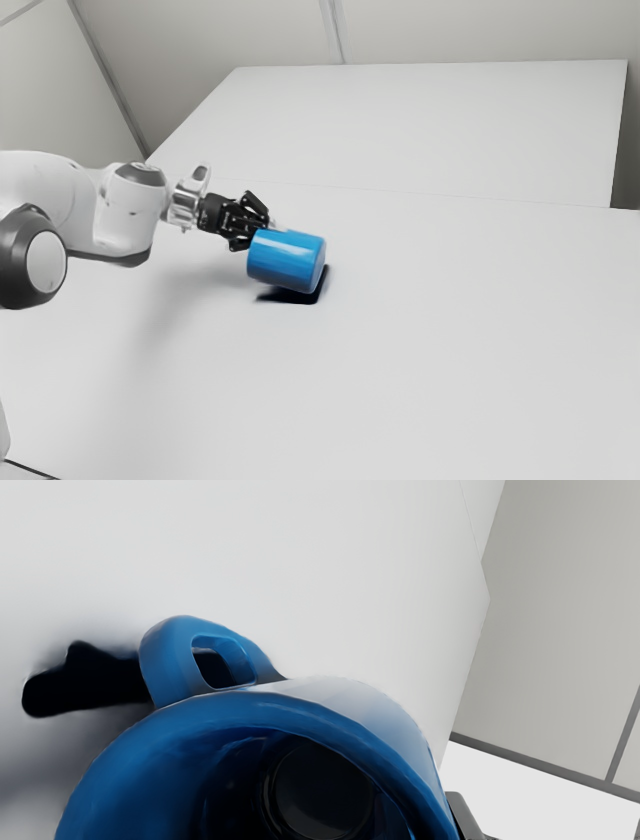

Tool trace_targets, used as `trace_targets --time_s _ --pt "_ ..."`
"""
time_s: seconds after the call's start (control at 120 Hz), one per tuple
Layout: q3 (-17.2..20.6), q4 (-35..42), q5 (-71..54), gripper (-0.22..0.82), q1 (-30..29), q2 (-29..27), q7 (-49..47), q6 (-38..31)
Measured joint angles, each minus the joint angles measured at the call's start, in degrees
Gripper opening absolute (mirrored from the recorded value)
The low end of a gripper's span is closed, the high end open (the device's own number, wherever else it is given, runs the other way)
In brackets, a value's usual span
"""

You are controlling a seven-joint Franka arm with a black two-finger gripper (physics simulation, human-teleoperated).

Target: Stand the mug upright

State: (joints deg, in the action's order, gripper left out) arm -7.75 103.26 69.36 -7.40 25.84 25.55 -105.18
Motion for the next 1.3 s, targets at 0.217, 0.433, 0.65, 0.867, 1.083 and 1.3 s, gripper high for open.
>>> trace_targets --time_s 0.217,0.433,0.65,0.867,1.083,1.3 --pt "1.4 -2.6 -3.2 -0.16 1.3 -0.5 -1.9 -2.1" --pt "1.4 -1.9 -29.3 -0.17 8.0 -9.3 -6.4 -6.9" --pt "2.4 6.1 -59.6 -0.17 12.1 -16.9 -13.9 -12.4" --pt "4.2 13.5 -75.7 -0.17 13.2 -21.7 -21.3 -15.8" --pt "5.2 15.6 -80.0 -0.18 13.1 -21.7 -27.3 -17.3" --pt "5.4 16.0 -80.6 -0.17 13.2 -19.2 -32.2 -19.5"
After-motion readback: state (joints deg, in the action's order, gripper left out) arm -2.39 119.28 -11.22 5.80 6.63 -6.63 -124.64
